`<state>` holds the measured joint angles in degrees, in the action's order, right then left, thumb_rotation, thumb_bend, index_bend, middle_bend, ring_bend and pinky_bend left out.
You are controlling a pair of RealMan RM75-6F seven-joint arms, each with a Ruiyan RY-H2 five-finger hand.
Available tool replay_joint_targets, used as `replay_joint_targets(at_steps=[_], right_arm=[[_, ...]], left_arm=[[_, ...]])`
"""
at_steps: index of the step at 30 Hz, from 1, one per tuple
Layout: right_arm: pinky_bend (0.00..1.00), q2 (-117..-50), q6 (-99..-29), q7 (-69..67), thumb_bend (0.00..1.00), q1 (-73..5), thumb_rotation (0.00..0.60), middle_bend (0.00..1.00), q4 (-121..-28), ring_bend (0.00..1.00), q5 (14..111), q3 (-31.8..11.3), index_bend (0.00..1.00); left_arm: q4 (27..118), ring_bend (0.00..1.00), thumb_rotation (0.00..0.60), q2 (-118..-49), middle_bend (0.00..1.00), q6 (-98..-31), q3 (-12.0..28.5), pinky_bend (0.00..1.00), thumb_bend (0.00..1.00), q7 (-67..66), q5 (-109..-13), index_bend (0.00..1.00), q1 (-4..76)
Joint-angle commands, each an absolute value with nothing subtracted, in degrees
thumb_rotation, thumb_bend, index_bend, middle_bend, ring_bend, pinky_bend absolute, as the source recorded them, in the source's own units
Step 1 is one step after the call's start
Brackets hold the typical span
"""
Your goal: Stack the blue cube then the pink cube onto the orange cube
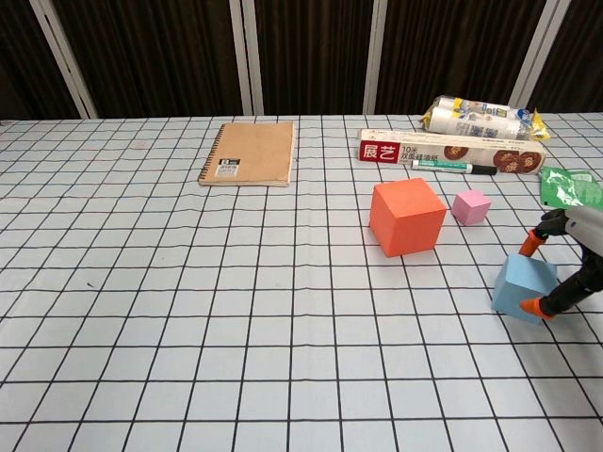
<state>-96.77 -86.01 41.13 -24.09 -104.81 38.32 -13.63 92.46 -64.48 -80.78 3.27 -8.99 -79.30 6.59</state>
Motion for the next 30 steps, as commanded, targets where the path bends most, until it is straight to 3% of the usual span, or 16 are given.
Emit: replay_joint_targets(at_steps=[1,20,30], right_arm=[[0.00,-96.80,-85.89,41.04,0.28,-24.07,0.600,0.00,-104.67,0.00,38.19,-13.69,0.37],[0.00,-96.57,-85.49,40.76,0.33,-24.08,0.600,0.00,-104.94,0.00,39.03,-13.47,0.43],[0.00,-92.48,-87.25,45.90,0.35,-25.38,0.600,0.00,-107.98,0.00,44.43,-11.66,0.43]], left_arm=[[92.47,0.00,0.600,-64.48,0.00,-80.63,3.30,0.00,0.11,-9.09,-79.13,0.05,6.65],[92.60,0.00,0.600,-64.49,0.00,-80.42,3.25,0.00,0.11,-9.40,-78.89,0.05,6.76],[92.80,0.00,0.600,-64.30,0.00,-80.63,3.11,0.00,0.11,-9.16,-79.14,0.05,6.64]])
